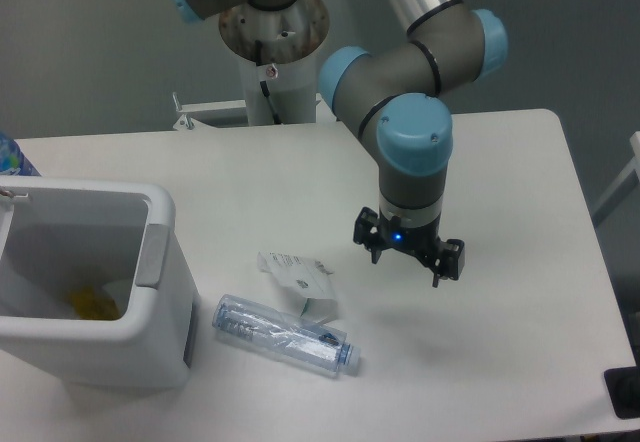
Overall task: Place the trash in the trash can
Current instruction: 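Move the open gripper over the white crumpled paper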
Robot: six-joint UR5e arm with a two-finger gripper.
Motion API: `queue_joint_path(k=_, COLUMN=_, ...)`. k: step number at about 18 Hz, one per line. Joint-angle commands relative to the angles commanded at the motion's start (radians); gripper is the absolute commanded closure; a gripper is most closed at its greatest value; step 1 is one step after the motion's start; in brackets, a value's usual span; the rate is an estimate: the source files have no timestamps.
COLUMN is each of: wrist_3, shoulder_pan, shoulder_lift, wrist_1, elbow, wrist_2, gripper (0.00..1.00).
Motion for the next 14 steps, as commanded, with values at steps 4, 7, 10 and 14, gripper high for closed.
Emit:
queue_joint_path(k=4, wrist_3=-0.031, shoulder_pan=-0.032, shoulder_lift=-0.002, wrist_1=0.005, elbow=-0.003, wrist_2=0.0, gripper=0.0)
queue_joint_path(k=7, wrist_3=-0.133, shoulder_pan=-0.052, shoulder_lift=-0.011, wrist_1=0.002, elbow=-0.024, wrist_2=0.002, gripper=0.0)
queue_joint_path(k=10, wrist_3=-0.279, shoulder_pan=-0.083, shoulder_lift=-0.006, wrist_1=0.008, elbow=-0.061, wrist_2=-0.002, gripper=0.0)
queue_joint_path(k=14, wrist_3=-0.36, shoulder_pan=-0.132, shoulder_lift=-0.014, wrist_1=0.0, elbow=-0.077, wrist_2=-0.009, gripper=0.0)
